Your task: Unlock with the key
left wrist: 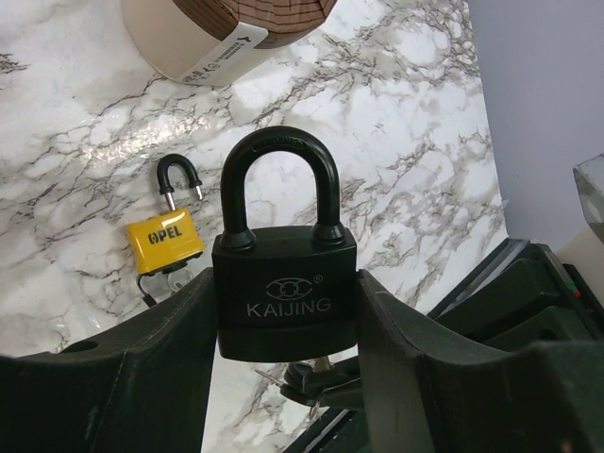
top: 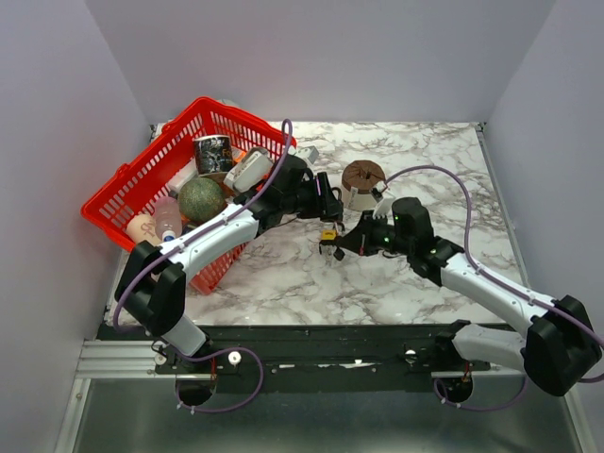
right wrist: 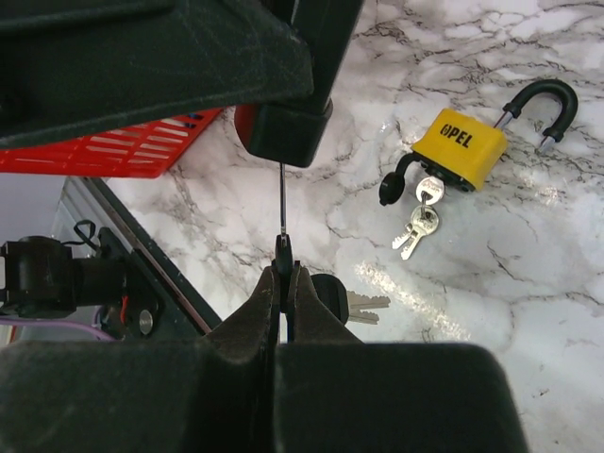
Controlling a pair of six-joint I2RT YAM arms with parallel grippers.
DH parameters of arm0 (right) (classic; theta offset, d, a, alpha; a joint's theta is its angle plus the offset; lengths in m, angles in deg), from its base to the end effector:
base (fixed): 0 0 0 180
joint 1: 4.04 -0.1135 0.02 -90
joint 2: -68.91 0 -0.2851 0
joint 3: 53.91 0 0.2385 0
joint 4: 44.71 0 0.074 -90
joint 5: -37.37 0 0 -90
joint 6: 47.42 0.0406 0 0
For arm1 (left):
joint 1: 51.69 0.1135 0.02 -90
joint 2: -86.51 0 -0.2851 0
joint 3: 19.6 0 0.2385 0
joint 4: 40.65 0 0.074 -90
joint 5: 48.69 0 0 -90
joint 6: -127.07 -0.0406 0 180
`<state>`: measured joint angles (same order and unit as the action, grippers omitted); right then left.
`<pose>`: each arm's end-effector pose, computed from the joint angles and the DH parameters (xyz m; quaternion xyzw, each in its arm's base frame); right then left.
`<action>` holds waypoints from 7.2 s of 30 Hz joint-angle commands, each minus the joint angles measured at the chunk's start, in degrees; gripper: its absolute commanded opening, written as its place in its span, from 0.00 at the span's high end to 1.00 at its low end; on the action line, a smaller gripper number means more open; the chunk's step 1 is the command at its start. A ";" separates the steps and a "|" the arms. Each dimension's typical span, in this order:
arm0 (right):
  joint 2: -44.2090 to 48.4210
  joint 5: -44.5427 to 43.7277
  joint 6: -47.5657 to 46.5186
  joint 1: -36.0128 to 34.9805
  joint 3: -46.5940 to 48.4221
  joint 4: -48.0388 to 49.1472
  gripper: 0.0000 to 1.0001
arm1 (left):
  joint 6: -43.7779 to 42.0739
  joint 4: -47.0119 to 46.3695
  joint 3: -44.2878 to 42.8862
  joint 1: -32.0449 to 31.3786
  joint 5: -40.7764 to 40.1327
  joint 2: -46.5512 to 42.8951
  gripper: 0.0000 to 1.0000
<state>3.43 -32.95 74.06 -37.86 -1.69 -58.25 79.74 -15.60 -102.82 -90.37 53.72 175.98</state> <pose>0.1868 0.1416 0.2676 -0.1067 0.8372 0.4011 0.3562 0.2690 -0.2265 0.3136 0.0228 0.8679 -0.3890 0.3082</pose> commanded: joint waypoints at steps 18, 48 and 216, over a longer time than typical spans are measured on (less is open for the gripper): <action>-3.17 -4.12 1.47 -0.54 3.04 2.92 0.99 | 0.30 -3.45 -0.35 0.09 1.48 0.09 1.00; -5.81 -11.68 11.23 -0.45 0.76 15.65 0.99 | 2.06 -5.91 1.76 0.09 2.97 0.09 1.00; 18.10 7.21 -1.60 6.40 -13.39 -7.45 0.99 | -2.42 22.22 12.48 -10.54 -21.10 4.31 0.15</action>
<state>21.68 -24.79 72.91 -31.35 -14.45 -67.01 76.58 4.73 -90.29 -100.40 34.33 180.55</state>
